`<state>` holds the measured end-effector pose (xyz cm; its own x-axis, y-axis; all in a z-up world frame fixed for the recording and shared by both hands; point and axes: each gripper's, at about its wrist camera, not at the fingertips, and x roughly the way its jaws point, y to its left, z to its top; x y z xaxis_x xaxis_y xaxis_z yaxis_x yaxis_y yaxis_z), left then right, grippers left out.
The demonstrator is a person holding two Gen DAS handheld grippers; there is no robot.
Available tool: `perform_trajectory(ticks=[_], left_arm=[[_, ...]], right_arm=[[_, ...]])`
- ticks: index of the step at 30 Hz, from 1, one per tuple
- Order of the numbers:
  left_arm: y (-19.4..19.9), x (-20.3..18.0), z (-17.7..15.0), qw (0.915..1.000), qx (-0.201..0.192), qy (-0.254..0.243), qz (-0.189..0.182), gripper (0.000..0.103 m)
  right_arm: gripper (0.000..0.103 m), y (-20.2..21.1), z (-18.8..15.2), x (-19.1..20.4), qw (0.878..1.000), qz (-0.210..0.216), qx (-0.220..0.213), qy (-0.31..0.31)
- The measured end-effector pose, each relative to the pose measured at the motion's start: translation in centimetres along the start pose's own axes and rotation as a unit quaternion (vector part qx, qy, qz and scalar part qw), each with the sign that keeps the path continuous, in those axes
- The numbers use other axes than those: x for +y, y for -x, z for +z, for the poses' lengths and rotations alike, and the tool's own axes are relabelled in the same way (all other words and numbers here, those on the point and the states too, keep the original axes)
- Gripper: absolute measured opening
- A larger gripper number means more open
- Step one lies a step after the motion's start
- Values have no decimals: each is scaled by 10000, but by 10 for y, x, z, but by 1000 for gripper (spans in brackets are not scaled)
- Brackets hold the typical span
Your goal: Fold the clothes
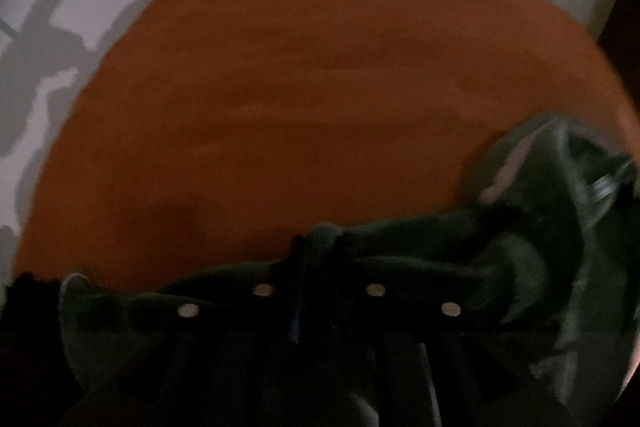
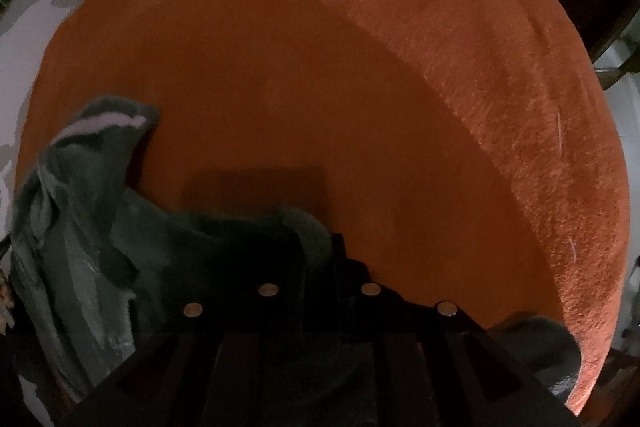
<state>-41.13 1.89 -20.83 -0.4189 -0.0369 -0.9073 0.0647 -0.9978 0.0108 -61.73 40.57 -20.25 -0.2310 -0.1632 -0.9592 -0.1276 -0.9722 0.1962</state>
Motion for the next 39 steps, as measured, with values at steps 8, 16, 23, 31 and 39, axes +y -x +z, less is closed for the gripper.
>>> perform_trajectory(ticks=[8,16,23,31,39], left_arm=[[38,-28,7,9925,-414,-943,-662,63],[-31,-90,-20,9660,807,-2402,-512,61],[9,-95,-4,9800,-450,-1940,-64,3],[44,-102,57,9799,-906,-1776,-79,0],[1,-88,27,9707,881,-2231,-138,49]], right_arm=[[72,50,15,20,9940,691,-555,646],[68,-15,-1,56,9766,310,536,2058],[9,2,-3,51,9844,217,23,1745],[7,45,16,70,9821,-113,-857,1676],[25,18,11,34,9879,212,226,1520]])
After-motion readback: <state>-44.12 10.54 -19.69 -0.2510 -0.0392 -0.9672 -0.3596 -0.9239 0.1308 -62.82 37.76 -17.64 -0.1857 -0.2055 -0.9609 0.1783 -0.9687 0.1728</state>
